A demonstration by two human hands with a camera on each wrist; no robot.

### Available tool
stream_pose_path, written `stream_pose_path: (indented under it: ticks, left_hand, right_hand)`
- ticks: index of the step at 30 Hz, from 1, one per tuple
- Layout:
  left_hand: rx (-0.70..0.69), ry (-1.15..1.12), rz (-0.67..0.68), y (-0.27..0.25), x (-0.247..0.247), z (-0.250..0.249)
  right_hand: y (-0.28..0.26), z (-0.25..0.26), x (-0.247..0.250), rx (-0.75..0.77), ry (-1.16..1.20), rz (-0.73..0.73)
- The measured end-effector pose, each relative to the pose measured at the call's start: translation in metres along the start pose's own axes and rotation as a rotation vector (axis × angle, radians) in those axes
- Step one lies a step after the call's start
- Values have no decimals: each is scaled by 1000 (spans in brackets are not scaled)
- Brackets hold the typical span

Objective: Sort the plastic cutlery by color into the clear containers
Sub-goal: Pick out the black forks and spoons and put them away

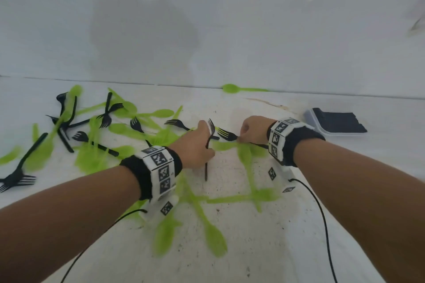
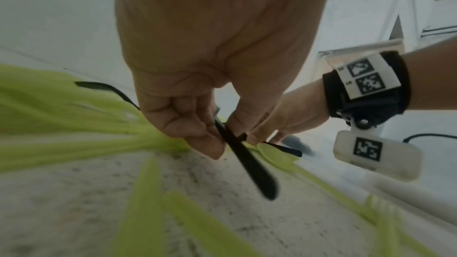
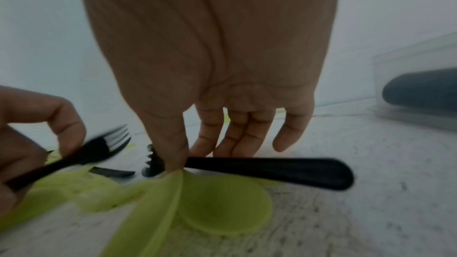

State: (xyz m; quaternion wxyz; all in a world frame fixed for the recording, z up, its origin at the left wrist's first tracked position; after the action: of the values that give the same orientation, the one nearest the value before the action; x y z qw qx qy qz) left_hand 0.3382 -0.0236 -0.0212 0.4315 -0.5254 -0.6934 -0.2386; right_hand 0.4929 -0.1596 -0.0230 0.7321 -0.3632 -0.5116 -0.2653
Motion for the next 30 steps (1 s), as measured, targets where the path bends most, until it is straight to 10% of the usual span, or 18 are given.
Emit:
stream_pose_path:
  ticks: [12, 21, 30]
  left_hand:
    - [290, -234, -261, -78, 48, 49]
    - [398, -88, -447, -128, 73, 86]
    - [325, 245, -344, -30, 81, 115]
  right_hand:
    - [-6, 57, 2, 110, 455, -400]
    - [14, 120, -32, 261, 11, -132]
    - [5, 130, -37, 151, 40, -85]
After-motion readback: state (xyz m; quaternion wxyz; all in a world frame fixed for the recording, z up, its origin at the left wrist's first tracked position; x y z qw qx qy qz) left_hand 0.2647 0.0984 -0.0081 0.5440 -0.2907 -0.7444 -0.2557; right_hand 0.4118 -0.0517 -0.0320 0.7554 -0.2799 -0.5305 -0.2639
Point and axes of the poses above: each hand's wrist, its own y-axis towards the middle knuckle, its own x-axis out of the back of the hand, z = x × y, the point moved 2 cm from there along y, towards the middle knuckle, and after that the axes turned 13 degrees about -z, right-handed, at the moved point
